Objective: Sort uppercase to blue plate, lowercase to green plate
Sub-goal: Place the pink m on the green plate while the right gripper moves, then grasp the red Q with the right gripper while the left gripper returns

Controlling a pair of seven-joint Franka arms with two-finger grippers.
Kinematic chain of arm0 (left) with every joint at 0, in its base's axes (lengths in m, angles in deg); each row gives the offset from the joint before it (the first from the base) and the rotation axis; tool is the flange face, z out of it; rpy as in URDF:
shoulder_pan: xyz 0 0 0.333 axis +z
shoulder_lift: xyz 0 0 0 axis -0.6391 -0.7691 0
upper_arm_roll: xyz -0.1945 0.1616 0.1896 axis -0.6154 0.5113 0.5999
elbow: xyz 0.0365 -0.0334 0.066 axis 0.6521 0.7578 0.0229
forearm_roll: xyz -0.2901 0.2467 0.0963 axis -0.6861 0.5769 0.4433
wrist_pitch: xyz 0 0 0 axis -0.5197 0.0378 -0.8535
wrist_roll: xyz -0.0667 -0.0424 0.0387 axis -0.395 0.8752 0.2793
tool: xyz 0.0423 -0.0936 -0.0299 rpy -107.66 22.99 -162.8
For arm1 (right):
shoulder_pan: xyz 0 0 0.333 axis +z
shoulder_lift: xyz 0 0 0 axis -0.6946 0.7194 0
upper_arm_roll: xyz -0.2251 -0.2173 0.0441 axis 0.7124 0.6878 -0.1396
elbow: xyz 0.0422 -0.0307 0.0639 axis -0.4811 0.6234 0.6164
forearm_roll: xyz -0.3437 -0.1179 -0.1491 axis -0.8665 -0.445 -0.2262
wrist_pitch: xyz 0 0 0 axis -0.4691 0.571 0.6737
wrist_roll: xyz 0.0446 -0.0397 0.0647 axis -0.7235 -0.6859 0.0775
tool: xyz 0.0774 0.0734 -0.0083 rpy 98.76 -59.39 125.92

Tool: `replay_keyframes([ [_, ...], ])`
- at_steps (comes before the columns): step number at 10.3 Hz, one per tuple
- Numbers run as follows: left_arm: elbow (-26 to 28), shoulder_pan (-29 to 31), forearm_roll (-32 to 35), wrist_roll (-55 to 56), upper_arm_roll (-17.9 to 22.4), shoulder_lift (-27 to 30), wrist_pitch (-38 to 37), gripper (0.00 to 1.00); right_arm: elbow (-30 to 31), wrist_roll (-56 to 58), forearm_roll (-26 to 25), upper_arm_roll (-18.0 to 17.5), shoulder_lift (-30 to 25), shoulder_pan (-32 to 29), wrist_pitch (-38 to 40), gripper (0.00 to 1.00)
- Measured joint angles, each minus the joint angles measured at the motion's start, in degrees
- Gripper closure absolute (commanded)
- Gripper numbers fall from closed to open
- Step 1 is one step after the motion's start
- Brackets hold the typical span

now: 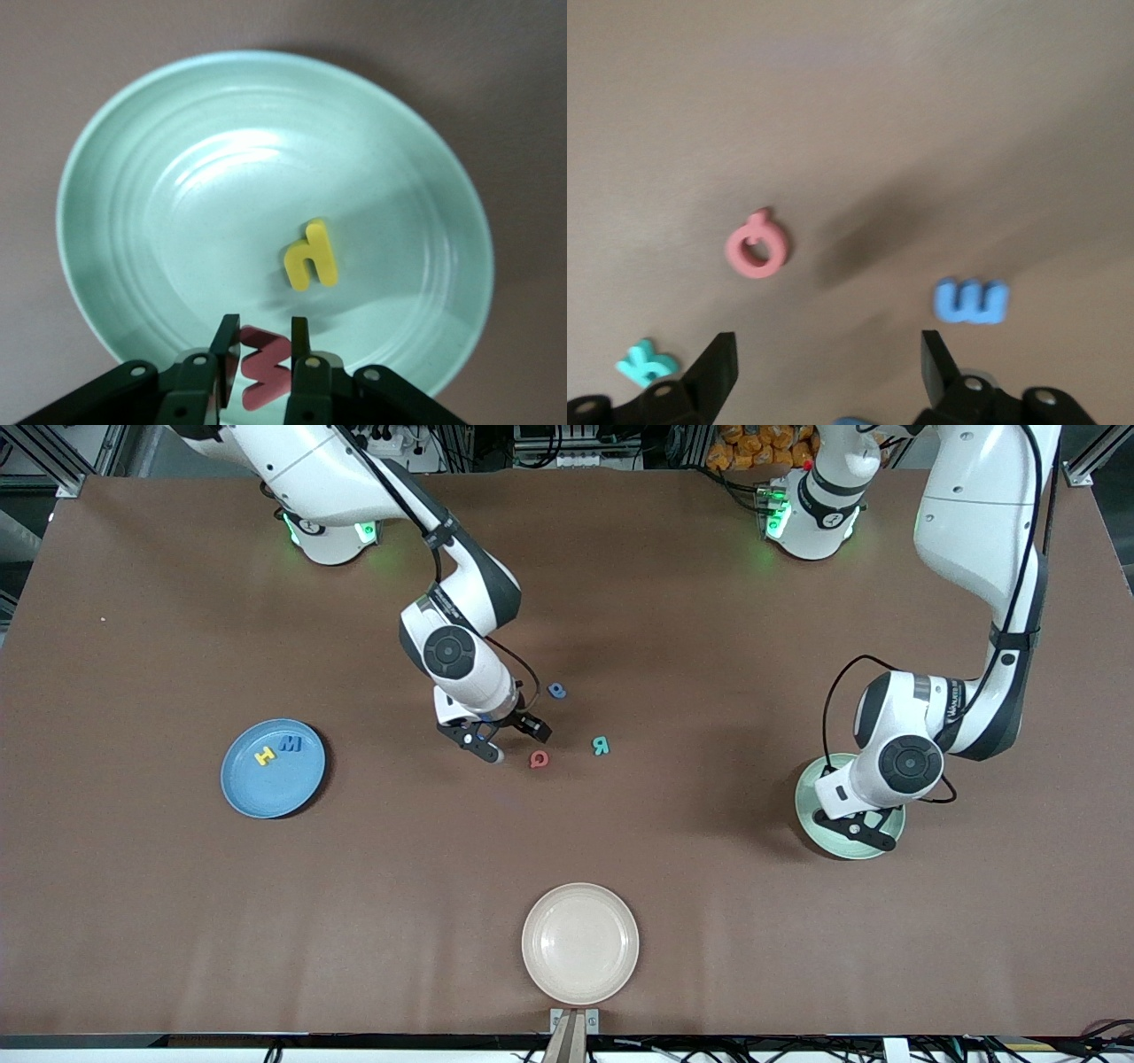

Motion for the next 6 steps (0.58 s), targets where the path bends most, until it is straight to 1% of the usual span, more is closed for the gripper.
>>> replay_keyframes([
  [1,-0.01,0.21,0.0,0.0,0.04,-0.56,0.23,0.47,-2.39,-1.31,-0.11,0.17,1.48,0.55,0.06,0.14],
  [2,-0.02,0.32,0.0,0.0,0.1,-0.85,0.36,0.0,-4.42,-1.8,-0.16,0.74,2.8,0.92,0.15,0.14],
  [3,-0.04,0.35,0.0,0.0,0.14,-0.87,0.42,0.0,-5.74,-1.84,-0.28,1.42,3.79,1.02,0.24,0.16],
  [6,-1.29,0.35,0.0,0.0,0.15,-0.45,0.74,0.0,-8.34,-2.5,-2.03,3.37,6.55,1.84,0.36,0.18],
])
